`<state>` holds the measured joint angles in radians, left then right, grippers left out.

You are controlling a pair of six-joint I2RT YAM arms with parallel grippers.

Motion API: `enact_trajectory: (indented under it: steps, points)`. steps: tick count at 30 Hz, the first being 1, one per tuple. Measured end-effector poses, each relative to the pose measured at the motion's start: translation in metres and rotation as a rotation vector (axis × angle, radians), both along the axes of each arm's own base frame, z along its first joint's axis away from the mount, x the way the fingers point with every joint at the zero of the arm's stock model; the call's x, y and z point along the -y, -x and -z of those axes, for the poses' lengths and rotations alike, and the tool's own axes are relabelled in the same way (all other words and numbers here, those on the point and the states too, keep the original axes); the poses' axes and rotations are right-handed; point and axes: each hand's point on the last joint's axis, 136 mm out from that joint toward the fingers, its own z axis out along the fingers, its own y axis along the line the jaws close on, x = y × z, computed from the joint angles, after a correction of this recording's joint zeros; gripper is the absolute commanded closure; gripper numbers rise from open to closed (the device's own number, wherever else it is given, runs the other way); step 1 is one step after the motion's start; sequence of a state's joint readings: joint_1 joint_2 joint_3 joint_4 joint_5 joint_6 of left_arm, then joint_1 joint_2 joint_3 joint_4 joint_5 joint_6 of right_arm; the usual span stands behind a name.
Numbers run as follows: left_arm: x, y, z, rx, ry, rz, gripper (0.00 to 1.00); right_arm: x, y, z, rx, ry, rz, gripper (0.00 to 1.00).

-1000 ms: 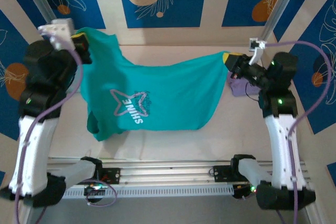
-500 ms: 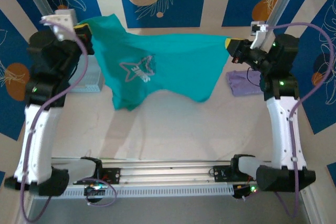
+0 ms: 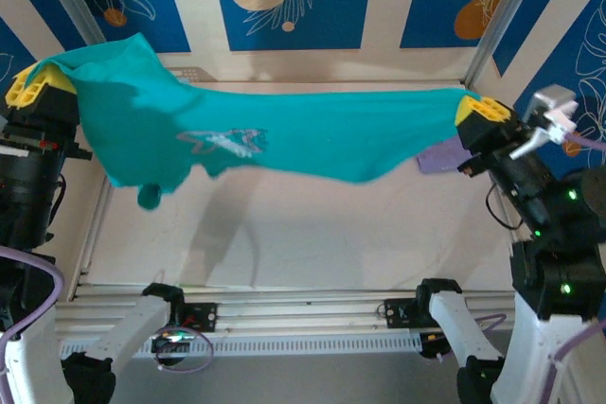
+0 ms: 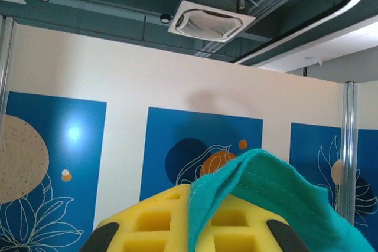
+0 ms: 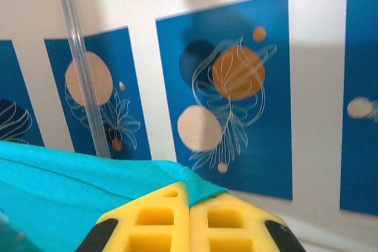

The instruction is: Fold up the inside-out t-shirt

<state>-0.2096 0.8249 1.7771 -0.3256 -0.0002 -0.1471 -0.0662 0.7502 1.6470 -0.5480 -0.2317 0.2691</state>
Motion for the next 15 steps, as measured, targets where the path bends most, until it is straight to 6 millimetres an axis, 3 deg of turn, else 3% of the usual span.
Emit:
enact_trajectory:
  steps: [3, 5, 7, 10, 13, 15]
  points:
    - [0.001, -0.008, -0.001, -0.004, -0.007, -0.011, 1.00, 0.003, 0.010, -0.012, 0.048, 0.011, 0.027, 1.00]
    - [0.003, -0.026, 0.001, -0.023, -0.019, -0.025, 1.00, 0.005, 0.003, -0.010, 0.039, 0.020, 0.043, 1.00]
    - [0.007, -0.056, 0.007, -0.057, -0.028, -0.040, 1.00, 0.009, -0.015, -0.005, 0.013, 0.028, 0.059, 1.00]
    - [0.017, -0.121, 0.038, -0.156, -0.054, -0.065, 1.00, 0.015, -0.063, 0.020, -0.066, 0.039, 0.082, 1.00]
    - [0.031, -0.201, 0.095, -0.304, -0.090, -0.081, 1.00, 0.020, -0.130, 0.063, -0.197, 0.042, 0.085, 1.00]
    - [0.041, -0.254, 0.144, -0.410, -0.114, -0.090, 0.98, 0.021, -0.180, 0.101, -0.296, 0.042, 0.075, 1.00]
